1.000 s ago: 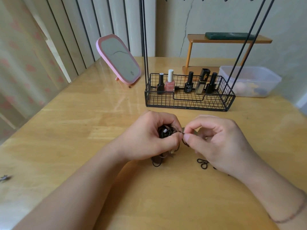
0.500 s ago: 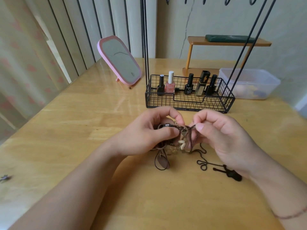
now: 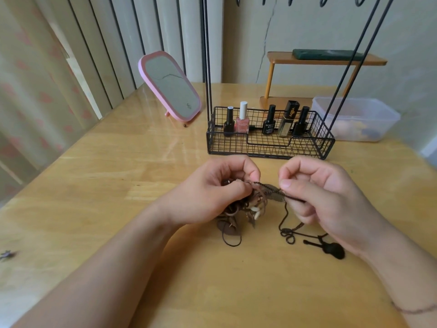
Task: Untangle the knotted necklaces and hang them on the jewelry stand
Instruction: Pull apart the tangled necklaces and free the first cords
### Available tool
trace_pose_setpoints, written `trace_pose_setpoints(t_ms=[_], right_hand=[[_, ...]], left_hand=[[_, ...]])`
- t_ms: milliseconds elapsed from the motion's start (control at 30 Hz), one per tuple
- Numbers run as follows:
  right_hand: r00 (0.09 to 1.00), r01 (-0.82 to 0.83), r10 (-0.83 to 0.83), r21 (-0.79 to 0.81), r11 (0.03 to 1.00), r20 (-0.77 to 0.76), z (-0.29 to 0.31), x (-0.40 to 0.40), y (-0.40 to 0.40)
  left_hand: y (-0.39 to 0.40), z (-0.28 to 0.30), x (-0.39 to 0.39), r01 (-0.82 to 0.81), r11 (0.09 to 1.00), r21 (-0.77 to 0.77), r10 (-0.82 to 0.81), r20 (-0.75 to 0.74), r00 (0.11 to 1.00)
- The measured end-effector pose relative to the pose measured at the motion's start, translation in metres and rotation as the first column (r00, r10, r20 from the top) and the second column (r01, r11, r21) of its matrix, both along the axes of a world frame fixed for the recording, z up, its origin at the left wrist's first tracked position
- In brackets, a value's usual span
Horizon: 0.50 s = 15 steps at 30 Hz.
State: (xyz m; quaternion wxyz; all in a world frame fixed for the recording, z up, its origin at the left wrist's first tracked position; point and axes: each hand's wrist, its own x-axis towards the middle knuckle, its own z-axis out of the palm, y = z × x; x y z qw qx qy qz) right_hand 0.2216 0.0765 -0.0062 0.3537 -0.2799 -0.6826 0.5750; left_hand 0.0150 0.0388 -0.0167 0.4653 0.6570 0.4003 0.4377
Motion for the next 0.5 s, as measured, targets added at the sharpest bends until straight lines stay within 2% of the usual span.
trace_pose_setpoints(t_ms=[167,333,500], right_hand=[[0.978,0.064,-0.123,0.321,0.945,0.167,-0.003,0.001,-0.001],[0.959,0.124,-0.202,0.347,0.93,0.199,-0.002,0.004,0.0],[0.966,0.149,-0.216,0.371,0.916,0.145,0.001,0.005,0.001]], left_hand=[[0.002,-0.001,-0.004,0.018,1.0,0.009,-0.019,0.098,0.995],[0.004,0.0,-0.011,0.014,1.0,0.023,-0.019,0.228,0.974],[0.005,0.003,-0.013,-0.085,0.993,0.076,0.07,0.188,0.98]])
